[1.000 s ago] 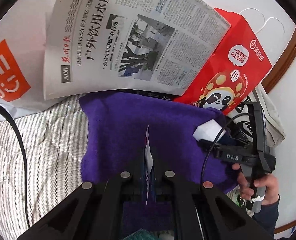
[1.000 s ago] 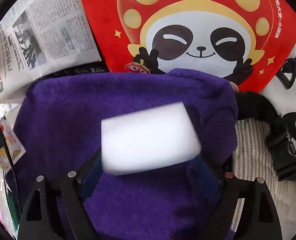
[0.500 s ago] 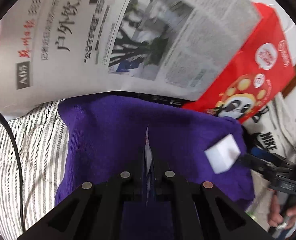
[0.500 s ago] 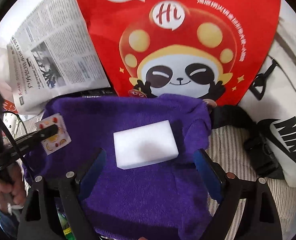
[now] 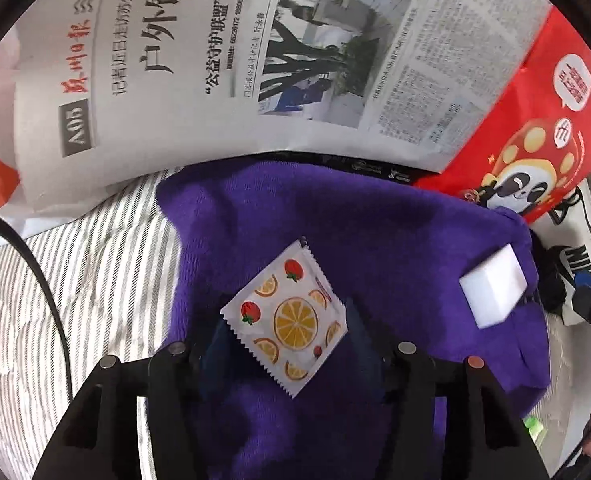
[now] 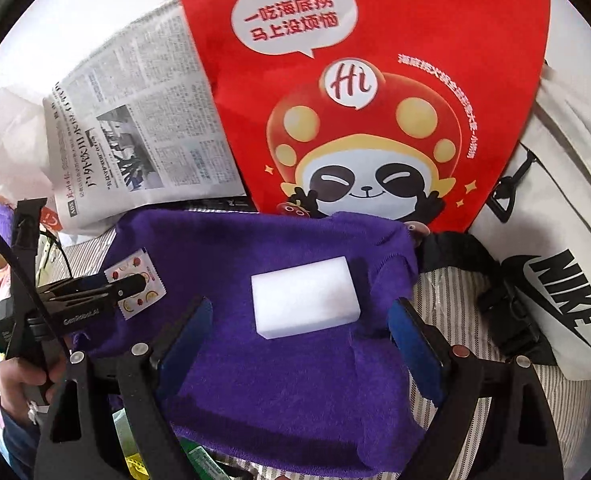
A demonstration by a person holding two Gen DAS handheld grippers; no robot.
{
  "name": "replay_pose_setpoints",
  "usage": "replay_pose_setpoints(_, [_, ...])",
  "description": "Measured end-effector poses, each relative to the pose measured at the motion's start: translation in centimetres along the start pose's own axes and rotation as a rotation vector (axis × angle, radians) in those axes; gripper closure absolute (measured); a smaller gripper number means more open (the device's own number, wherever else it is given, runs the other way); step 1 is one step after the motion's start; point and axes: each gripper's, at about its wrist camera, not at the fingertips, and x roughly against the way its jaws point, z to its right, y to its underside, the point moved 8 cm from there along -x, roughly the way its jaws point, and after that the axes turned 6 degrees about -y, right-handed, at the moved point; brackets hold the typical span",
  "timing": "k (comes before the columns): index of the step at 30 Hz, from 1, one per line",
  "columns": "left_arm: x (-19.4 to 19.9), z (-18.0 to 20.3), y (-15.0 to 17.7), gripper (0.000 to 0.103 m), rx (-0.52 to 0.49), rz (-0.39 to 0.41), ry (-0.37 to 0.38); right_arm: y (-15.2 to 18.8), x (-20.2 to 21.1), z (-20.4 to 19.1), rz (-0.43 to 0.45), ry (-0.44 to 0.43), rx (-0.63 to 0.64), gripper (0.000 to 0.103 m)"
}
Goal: Organize soft objects
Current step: 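Grasp the black watch strap on the teal pad with the left gripper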
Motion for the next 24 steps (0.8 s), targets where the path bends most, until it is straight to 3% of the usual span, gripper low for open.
replay_pose_setpoints(3, [1.2, 0.0, 0.5, 0.039, -0.018, 0.004, -0.031, 0.1, 0.7, -0.4, 0.010, 0.014, 0.016, 0.014])
replay_pose_setpoints(13, [8.1, -1.6, 4.5, 0.038, -0.061, 0.062, -0.088, 0.0, 7.0, -3.8, 0.127, 0.029, 0.090, 0.014])
replay_pose_setpoints(17, [10.0, -2.8, 7.5, 0.037, -0.073, 0.072, -0.063, 1.6, 9.4, -5.4, 0.160, 0.014, 0.103, 0.014])
replay_pose_setpoints(19, [10.9, -3.1, 9.5, 0.032, -0.087, 0.080, -0.014, 3.1, 9.9, -5.8, 0.162, 0.014, 0.097, 0.014])
replay_pose_setpoints(24, [11.9, -4.2, 13.8, 0.031, -0.085, 0.068, 0.036, 8.3, 10.3, -6.3, 0.120, -0.029, 0.053, 0.014])
